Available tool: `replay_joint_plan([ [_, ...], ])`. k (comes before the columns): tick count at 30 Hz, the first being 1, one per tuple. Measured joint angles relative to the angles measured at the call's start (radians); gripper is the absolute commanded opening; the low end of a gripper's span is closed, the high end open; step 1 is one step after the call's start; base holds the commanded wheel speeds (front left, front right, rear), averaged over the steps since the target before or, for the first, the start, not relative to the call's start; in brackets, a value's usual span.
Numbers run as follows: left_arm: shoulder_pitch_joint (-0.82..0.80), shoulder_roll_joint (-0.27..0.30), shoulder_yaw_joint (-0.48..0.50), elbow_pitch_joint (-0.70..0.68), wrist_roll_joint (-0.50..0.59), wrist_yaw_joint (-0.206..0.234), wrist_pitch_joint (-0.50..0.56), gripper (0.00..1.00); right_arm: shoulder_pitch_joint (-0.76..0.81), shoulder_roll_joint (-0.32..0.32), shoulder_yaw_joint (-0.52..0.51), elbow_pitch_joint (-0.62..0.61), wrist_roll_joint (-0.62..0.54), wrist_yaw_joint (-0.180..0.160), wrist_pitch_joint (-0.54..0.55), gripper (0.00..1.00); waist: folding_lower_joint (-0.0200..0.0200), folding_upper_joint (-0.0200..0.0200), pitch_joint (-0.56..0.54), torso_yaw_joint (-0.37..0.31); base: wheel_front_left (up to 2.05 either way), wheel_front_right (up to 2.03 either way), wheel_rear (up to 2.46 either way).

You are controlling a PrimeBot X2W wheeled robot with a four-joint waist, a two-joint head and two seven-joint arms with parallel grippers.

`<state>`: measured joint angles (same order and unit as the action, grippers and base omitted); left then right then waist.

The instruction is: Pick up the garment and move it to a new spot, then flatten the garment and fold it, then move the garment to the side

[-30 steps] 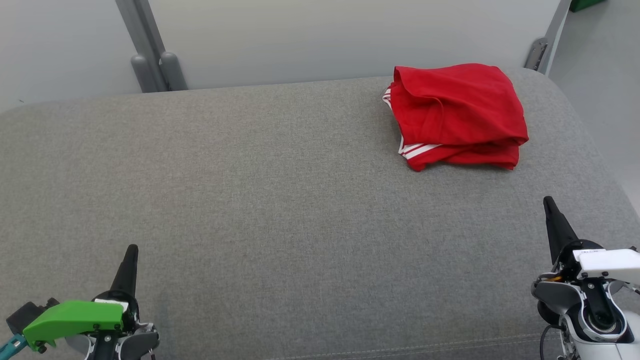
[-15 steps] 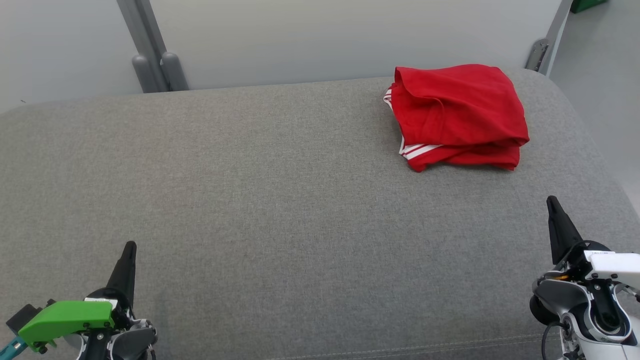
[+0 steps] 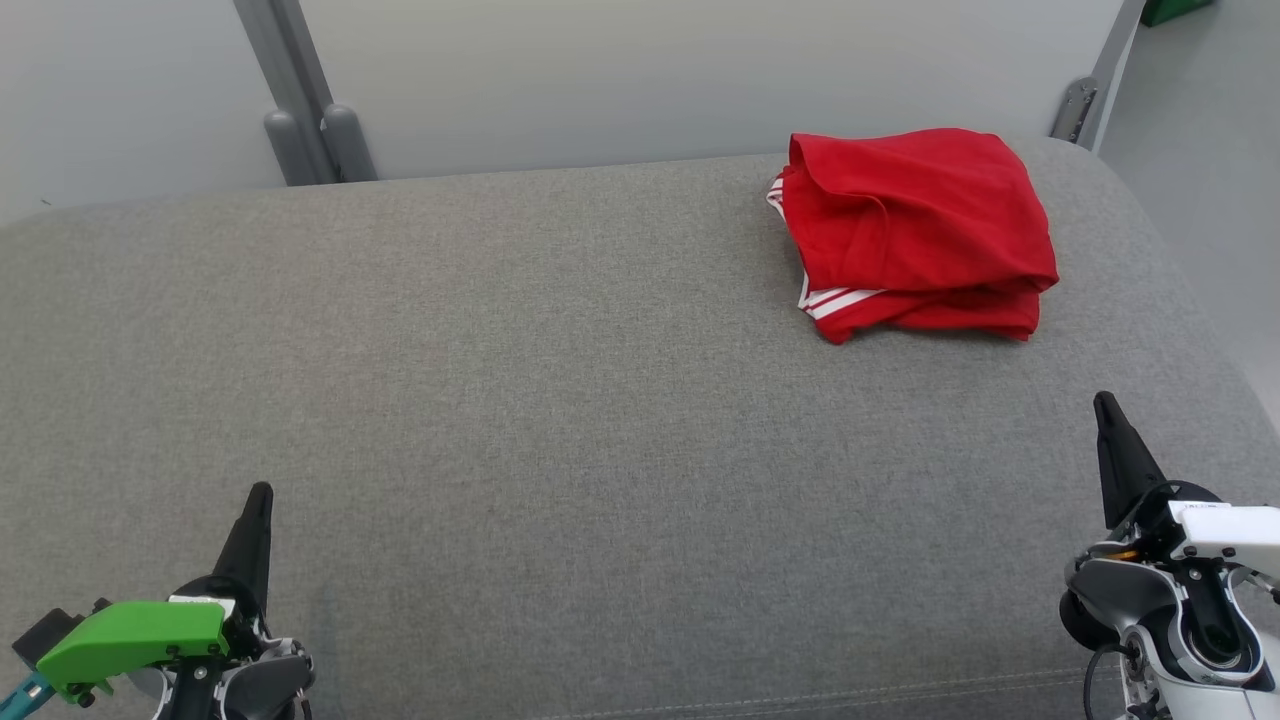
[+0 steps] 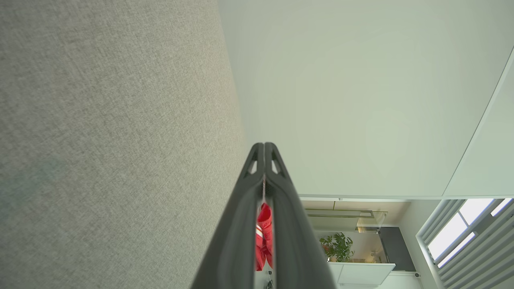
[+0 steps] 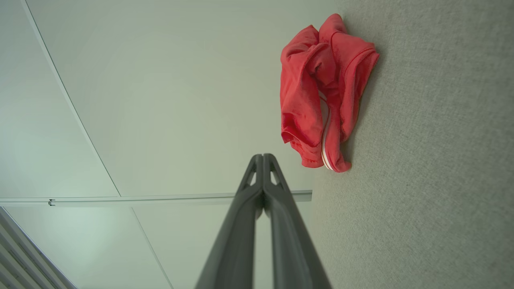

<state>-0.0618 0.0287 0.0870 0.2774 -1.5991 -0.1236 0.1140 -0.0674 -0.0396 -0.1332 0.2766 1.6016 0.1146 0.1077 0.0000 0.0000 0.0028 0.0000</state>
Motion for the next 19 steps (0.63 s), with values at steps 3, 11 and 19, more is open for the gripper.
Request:
replay_joint_plan([
  [3,0.0,0.0,0.0,0.0,0.0,0.0,0.0,0.0,0.0,0.0,0.0,0.0,0.0,0.0,0.0,0.0,0.0,0.0,0.0,0.0,0.0,0.0,0.0],
  [11,0.0,0.0,0.0,0.0,0.0,0.0,0.0,0.0,0.0,0.0,0.0,0.0,0.0,0.0,0.0,0.0,0.0,0.0,0.0,0.0,0.0,0.0,0.0],
  [19,0.0,0.0,0.0,0.0,0.0,0.0,0.0,0.0,0.0,0.0,0.0,0.0,0.0,0.0,0.0,0.0,0.0,0.0,0.0,0.0,0.0,0.0,0.0],
])
